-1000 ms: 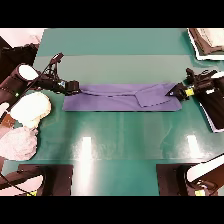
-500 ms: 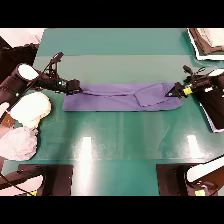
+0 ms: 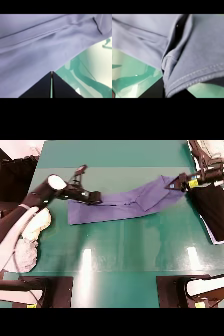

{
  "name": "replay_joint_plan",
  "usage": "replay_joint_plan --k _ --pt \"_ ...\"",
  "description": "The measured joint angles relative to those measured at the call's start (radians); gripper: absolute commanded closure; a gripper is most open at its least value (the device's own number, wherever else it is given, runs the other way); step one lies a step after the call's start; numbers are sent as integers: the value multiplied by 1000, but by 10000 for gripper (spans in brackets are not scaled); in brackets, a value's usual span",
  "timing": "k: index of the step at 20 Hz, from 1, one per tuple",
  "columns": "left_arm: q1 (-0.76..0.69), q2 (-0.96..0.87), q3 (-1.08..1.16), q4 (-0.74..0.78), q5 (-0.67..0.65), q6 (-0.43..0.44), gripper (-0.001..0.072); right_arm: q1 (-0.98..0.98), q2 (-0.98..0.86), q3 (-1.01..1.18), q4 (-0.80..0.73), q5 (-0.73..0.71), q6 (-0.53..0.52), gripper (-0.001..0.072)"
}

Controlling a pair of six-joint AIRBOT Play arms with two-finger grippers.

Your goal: Fold the shirts.

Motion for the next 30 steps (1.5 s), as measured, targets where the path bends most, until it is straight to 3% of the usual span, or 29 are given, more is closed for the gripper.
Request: replay_joint_plan --k 8,18,26,30 --pt "-137 -345 324 -5 12 -52 685 277 11 291 -8 10 102 696" --pt "-143 -416 401 79 -8 -83 686 463 11 370 -80 -103 130 696" --pt "-27 -405 644 272 -321 -83 686 479 9 372 -87 -142 132 696" --pt "53 -309 707 391 -428 -83 685 497 -18 372 -87 -152 132 696"
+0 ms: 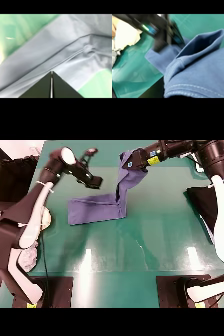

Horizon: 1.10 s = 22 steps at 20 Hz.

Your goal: Fold the shirts.

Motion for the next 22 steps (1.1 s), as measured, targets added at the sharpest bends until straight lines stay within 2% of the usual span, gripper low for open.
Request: replay_joint_plan --k 5,10,12,13,18,22 --pt "107 164 19 92 -79 6 684 84 -80 0 1 -36 -2 695" --pt "154 277 22 158 -136 27 684 220 -195 1 1 -135 -43 673" --pt "158 298 22 158 -146 31 684 286 -243 0 4 -211 -71 324" --pt "160 305 21 161 -151 32 684 324 -267 1 11 -259 -89 232" --pt "163 318 10 166 -174 34 684 453 -323 2 3 -432 -135 226" --pt "164 319 6 166 -185 35 684 401 -264 -19 -143 -335 -107 226"
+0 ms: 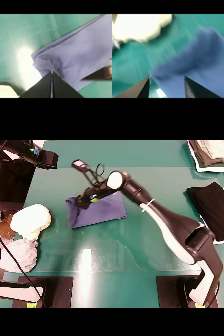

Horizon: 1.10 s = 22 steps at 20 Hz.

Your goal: Fold the shirts.

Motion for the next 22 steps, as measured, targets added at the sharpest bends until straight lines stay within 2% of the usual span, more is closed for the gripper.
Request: replay_joint_plan --k 3,4,5,7,10,15,17,18,19,20,21,22 --pt "0 0 -1 -8 1 0 684 -121 66 -87 -64 108 33 203" --pt "0 0 -1 -9 1 0 684 -166 82 -124 -74 134 48 53" --pt "0 0 -1 -10 1 0 684 -214 93 -161 -82 154 61 5" --pt "0 0 -1 -14 2 0 684 -315 105 -236 -55 183 82 16" --pt "0 0 -2 -17 3 0 684 -430 85 -335 63 206 102 22" --pt "0 -1 -19 -39 7 0 684 -484 -15 -373 239 208 116 24" --pt "0 -1 -34 -49 8 0 684 -466 -64 -339 299 214 116 50" --pt "0 -1 -40 -54 8 0 684 -452 -87 -317 318 219 116 78" --pt "0 -1 -44 -56 9 0 684 -436 -108 -295 328 216 116 137" --pt "0 -1 -47 -58 10 0 684 -417 -129 -271 338 212 116 145" --pt "0 -1 -49 -59 11 0 684 -396 -146 -248 344 210 116 184" --pt "0 -1 -50 -61 12 0 684 -376 -160 -230 348 206 116 308"
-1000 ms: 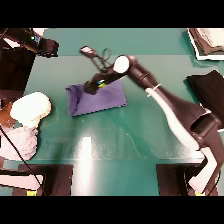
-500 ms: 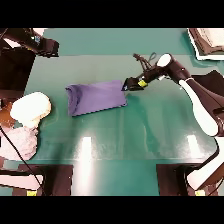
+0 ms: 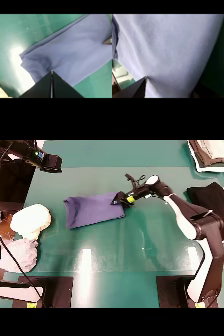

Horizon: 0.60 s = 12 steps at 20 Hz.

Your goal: Fold the shirts.

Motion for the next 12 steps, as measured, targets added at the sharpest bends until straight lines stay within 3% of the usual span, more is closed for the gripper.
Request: replay_joint_plan --k 1,2,3,7,12 --pt "0 0 -1 -1 1 0 683 19 -13 14 0 -6 0 441" --pt "0 0 -2 -1 2 0 684 37 -21 28 -8 -8 -6 637" --pt "0 0 -2 -1 2 0 684 51 -28 42 -9 -12 -19 692" --pt "0 0 -3 -4 2 0 684 61 -27 112 -12 11 -64 695" --pt "0 0 -3 -4 1 0 684 -79 94 164 -211 80 -45 695"
